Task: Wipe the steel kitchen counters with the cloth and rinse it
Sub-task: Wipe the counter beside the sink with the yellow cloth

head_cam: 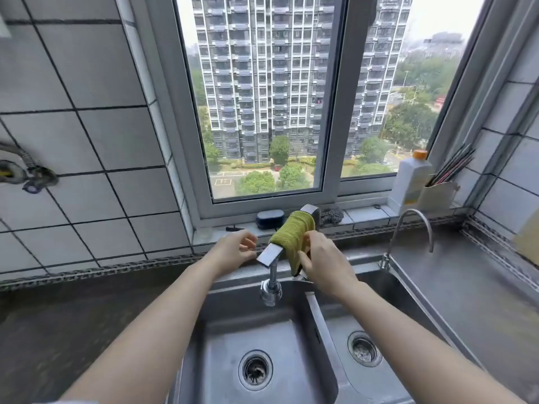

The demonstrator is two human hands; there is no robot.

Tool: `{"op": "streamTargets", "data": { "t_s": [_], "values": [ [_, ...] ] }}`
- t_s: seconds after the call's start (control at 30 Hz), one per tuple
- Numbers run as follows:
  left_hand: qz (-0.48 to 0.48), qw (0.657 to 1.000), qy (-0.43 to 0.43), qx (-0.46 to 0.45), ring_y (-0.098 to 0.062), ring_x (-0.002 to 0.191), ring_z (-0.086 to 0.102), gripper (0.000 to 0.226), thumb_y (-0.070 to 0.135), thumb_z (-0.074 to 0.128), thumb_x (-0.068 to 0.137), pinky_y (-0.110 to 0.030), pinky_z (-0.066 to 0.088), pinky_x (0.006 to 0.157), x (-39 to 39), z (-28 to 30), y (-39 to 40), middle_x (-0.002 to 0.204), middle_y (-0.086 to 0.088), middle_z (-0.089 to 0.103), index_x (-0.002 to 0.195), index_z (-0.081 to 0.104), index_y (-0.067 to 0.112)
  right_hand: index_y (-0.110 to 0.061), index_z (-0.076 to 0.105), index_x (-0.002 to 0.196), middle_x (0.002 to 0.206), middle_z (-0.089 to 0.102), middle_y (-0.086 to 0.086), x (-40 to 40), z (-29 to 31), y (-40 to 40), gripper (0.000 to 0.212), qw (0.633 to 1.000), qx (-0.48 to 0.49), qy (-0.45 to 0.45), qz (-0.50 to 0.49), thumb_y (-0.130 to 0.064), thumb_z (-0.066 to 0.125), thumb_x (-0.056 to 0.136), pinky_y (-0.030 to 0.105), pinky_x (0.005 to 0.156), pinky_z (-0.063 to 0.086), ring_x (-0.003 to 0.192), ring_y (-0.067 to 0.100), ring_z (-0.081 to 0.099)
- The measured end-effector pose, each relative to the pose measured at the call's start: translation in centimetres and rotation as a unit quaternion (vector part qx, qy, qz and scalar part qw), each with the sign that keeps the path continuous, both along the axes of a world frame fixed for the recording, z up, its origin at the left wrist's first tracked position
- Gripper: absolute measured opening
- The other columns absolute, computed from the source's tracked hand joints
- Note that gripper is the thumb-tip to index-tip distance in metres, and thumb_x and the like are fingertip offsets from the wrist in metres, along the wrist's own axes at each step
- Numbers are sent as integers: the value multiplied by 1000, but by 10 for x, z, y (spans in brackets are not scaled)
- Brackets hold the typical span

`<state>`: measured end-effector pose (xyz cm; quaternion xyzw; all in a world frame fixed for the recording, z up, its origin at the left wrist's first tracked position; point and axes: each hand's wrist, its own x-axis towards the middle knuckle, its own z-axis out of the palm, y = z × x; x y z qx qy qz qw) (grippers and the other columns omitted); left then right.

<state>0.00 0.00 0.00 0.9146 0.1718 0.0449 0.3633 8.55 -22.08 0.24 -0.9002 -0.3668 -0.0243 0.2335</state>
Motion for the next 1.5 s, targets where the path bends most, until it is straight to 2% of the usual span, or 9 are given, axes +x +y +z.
{"op": "streamTargets", "data": {
  "t_s": [0.1, 0.27, 0.5, 0.6, 0.77, 0.83, 1.03, 1.27, 1.5],
  "values": [
    [-26, 999, 8, -38, -19, 102, 66, 26, 7, 66, 89, -35, 53, 94, 13, -12, 4, 110, -5, 68, 114, 61, 13, -11, 42, 132, 125, 54, 8, -4, -11, 6, 49, 1000, -1, 14, -11, -37, 57, 93, 43, 89, 49, 116, 28, 52],
    [-72, 988, -27, -134, 1, 87, 64, 33, -6, 63, 87, -10, 50, 71, 30, -21, -3, 101, 5, 67, 108, 61, 20, -11, 45, 121, 119, 54, 7, -1, -17, 18, 44, 999, -6, 14, -37, -39, 60, 91, 42, 85, 48, 112, 28, 51],
    [-60, 985, -36, -155, -4, 66, 56, 7, 3, 66, 88, -16, 43, 61, 37, -24, -15, 78, 3, 68, 88, 71, 8, -11, 49, 103, 103, 62, 11, 4, -13, 20, 12, 999, 25, 10, -30, -11, 49, 91, 34, 65, 35, 94, 35, 57],
    [13, 989, -37, -141, -11, 64, 51, 18, 4, 53, 94, -14, 41, 53, 36, -18, -11, 76, -5, 62, 83, 65, 12, -10, 52, 101, 98, 64, 13, 9, -5, 17, 12, 998, 45, 5, -33, -7, 46, 91, 36, 65, 37, 89, 37, 58],
    [92, 977, -97, -168, -23, 76, 59, 18, -2, 37, 97, -30, 56, 60, 27, 10, -5, 89, -12, 57, 94, 52, 7, -4, 53, 107, 100, 58, 14, 13, 21, 18, 18, 994, 106, -14, -23, -6, 40, 95, 40, 67, 42, 85, 35, 56],
    [111, 977, -129, -126, -19, 73, 53, 18, 2, 34, 98, -24, 49, 51, 24, 25, -4, 85, -8, 52, 97, 52, 6, -4, 52, 106, 98, 56, 13, 15, 36, 23, 17, 992, 121, -30, -11, -7, 37, 97, 41, 66, 44, 82, 35, 55],
    [161, 967, -187, -64, -16, 72, 42, 27, 12, 28, 101, -29, 32, 62, 3, 58, 3, 81, -6, 48, 96, 53, 1, -11, 47, 88, 80, 51, 4, 17, 82, 46, 15, 981, 171, -78, 39, -14, 38, 99, 34, 60, 35, 69, 24, 50],
    [212, 962, -162, -50, -7, 73, 50, 43, 55, 44, 95, -22, 39, 62, -85, 62, 20, 83, 5, 54, 98, 52, 12, -8, 53, 90, 83, 56, 7, -11, 99, 91, 15, 976, 128, -98, 149, -15, 42, 98, 39, 67, 49, 76, 25, 54],
    [328, 934, -139, -24, -5, 69, 53, 13, 17, 69, 87, -17, 39, 61, -208, 24, 36, 74, 11, 59, 81, 59, 21, -11, 63, 98, 94, 67, 9, -84, 69, 146, 22, 958, 70, -53, 274, -20, 44, 95, 37, 70, 50, 85, 29, 60]
  ]
}}
